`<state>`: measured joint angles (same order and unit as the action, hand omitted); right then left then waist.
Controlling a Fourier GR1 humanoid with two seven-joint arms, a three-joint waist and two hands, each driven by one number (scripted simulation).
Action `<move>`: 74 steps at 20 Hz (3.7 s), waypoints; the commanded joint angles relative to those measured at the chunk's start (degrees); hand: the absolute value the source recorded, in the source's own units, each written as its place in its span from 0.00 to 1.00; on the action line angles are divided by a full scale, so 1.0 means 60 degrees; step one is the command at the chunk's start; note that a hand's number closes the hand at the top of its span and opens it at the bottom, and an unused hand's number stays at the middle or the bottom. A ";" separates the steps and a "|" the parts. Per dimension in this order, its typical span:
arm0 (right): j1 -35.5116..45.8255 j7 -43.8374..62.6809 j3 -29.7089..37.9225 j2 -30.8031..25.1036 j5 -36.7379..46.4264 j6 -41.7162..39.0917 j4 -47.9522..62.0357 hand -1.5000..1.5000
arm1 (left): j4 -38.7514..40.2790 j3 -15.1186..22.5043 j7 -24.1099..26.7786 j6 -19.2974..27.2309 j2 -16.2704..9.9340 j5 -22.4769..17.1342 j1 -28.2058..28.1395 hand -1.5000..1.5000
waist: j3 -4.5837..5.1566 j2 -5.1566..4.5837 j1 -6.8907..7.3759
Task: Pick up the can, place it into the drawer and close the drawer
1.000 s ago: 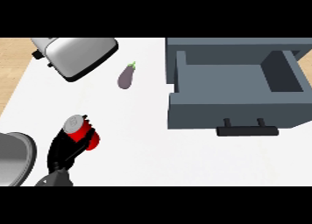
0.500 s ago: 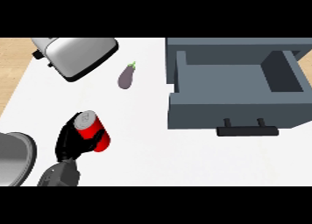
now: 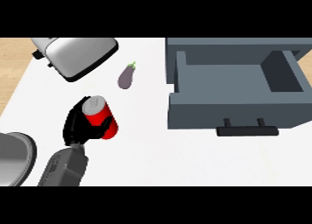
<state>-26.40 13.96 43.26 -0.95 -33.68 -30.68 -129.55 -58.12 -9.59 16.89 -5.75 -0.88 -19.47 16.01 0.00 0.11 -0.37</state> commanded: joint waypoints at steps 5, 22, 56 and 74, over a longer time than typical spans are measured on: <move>-0.0173 0.0121 -0.0477 0.0148 0.0287 0.0438 -0.0522 0.00 | -0.2017 0.0682 -0.1241 0.1275 0.0019 0.0074 0.0680 1.00 | -0.0002 0.0002 0.0006; 0.0006 0.0408 -0.0641 0.0154 0.0355 0.0768 -0.0739 0.00 | -0.3838 0.1810 -0.4329 0.3712 0.0025 0.1184 0.2985 1.00 | 0.0001 -0.0015 -0.0006; 0.0533 0.0268 -0.0896 0.0102 0.0609 0.0727 -0.0418 0.00 | 0.3190 0.3988 -0.2348 0.6645 0.0146 -0.2299 0.9667 1.00 | -0.0007 -0.0123 -0.0508; 0.0950 0.0815 -0.0924 -0.0149 0.0415 0.0900 -0.0507 0.00 | 0.4506 0.6727 -0.2025 0.8043 0.0146 -0.4725 1.0538 1.00 | -0.0021 -0.0170 -0.0849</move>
<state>-20.43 18.42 37.90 -2.06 -31.58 -25.16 -131.87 -31.67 26.55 3.73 40.39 0.00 -45.37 79.78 -0.11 -0.80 -4.71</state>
